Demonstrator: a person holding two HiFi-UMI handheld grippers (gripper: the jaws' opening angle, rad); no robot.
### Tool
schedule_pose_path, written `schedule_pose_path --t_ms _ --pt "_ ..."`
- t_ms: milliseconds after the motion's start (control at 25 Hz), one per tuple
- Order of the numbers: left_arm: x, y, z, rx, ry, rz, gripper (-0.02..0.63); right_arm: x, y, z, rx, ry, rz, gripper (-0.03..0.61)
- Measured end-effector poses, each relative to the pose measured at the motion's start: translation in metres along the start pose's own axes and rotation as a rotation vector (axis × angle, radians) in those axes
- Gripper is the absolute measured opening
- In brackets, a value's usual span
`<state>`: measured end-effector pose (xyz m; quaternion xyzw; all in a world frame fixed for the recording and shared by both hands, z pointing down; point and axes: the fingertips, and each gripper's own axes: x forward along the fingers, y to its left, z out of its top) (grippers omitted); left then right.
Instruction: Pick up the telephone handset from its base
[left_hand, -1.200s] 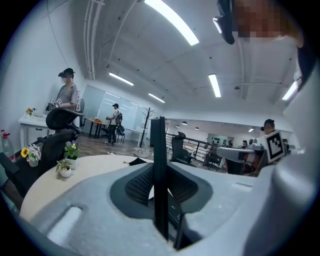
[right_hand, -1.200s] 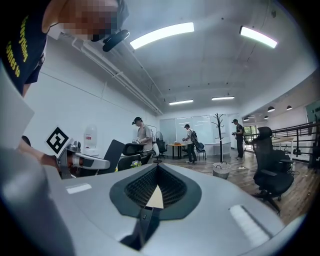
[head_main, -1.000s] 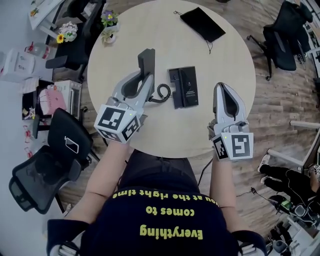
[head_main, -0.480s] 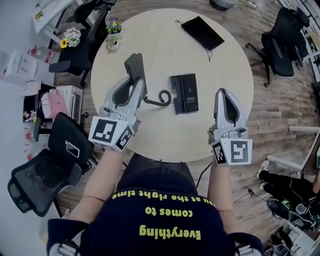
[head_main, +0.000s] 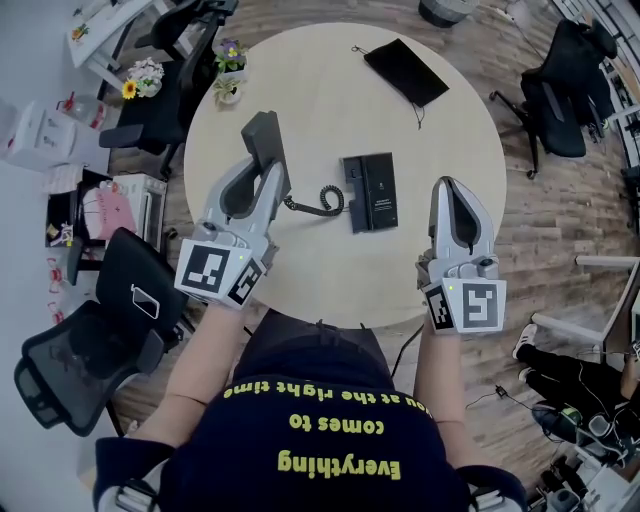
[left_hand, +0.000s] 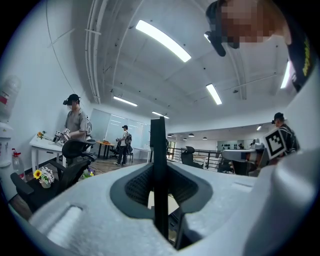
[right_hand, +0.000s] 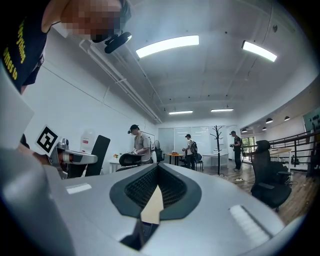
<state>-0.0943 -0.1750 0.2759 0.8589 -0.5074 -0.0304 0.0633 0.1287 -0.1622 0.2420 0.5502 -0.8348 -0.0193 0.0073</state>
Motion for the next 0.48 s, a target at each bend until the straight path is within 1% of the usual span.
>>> schedule_pose_path --t_ms 480 --pt "-0.0018 -0.0001 -0.0026 -0.004 -0.004 0.002 0.078 0.0008 0.0039 0.0005 -0.005 0.005 0.006 0.011"
